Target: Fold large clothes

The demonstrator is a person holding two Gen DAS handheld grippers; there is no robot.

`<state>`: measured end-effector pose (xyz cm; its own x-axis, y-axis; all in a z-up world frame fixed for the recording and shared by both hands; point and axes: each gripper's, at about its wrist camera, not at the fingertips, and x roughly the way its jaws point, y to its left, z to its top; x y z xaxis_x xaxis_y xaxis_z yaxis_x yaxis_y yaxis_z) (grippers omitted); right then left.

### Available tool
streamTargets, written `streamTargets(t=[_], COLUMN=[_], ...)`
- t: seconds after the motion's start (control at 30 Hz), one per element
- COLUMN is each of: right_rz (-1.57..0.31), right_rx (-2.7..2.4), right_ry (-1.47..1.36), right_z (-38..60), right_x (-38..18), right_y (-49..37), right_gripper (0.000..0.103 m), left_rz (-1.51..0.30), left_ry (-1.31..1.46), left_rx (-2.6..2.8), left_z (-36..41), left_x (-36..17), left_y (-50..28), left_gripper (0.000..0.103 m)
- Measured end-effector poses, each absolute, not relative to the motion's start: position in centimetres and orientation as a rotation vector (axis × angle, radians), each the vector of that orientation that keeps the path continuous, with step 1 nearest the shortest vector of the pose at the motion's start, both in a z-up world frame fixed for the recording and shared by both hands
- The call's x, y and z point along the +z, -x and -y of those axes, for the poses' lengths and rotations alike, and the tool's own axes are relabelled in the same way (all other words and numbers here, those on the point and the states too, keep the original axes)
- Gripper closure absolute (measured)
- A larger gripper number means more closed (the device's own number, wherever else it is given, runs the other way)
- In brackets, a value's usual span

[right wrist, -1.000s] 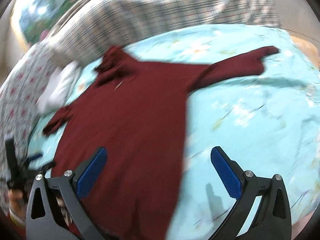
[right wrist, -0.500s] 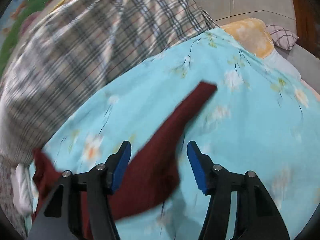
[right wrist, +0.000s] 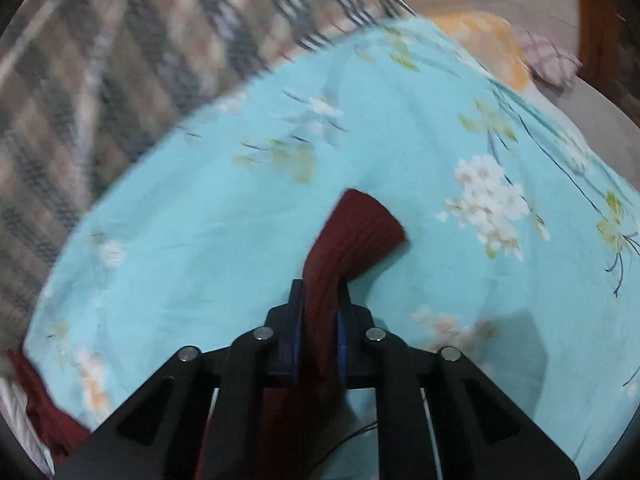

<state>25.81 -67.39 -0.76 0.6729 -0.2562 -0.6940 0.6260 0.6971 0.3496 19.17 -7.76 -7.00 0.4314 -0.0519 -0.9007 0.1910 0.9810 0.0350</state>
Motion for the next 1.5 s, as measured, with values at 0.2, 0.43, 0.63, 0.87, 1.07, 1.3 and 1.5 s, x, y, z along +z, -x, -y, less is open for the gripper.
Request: streamTargets(t=[0.2,0.43,0.63,0.87,1.07,1.3,1.5], right_rz=[-0.607,-0.691,-0.807,-0.959,-0.845,-0.729,-0.699], right_rx=[-0.084,0.383,0.579,0.605,0.485,0.278,0.121], right_ry=[-0.532,-0.416,-0.347,-0.419,-0.497,-0.541,-0.601], right_z=[54.8,34.3,19.6,14.5,19.9,27.9,33.0], right_x=[2.5,2.9,-0.6,-6.3,-3.5,-1.3,-1.9], right_y=[-26.4,-29.3,-33.1,-35.5,-31.7,-23.7,-19.2], right_gripper=[0.090,0.090,0.090,0.068,0.053,0.052,0.052], left_rz=[-1.090,-1.068,-1.047,-1.021,-1.011,-1.016,-1.014], left_ry=[-0.107,-0.012,0.047,0.152,0.256,0.315,0.155], left_rx=[-0.161,-0.158,-0.124,-0.160,-0.246,-0.237,-0.314], left_z=[7.1,4.1,1.1,-2.0,-3.0,-4.7,-2.1], left_x=[-6.3,-5.2,-5.6,-6.1,-6.8,-7.4,-7.4], left_y=[-18.6,-17.2,-16.8,-17.9,-22.2,-28.6,-30.2], left_gripper=[0.001,0.001,0.001,0.001,0.001,0.003,0.081])
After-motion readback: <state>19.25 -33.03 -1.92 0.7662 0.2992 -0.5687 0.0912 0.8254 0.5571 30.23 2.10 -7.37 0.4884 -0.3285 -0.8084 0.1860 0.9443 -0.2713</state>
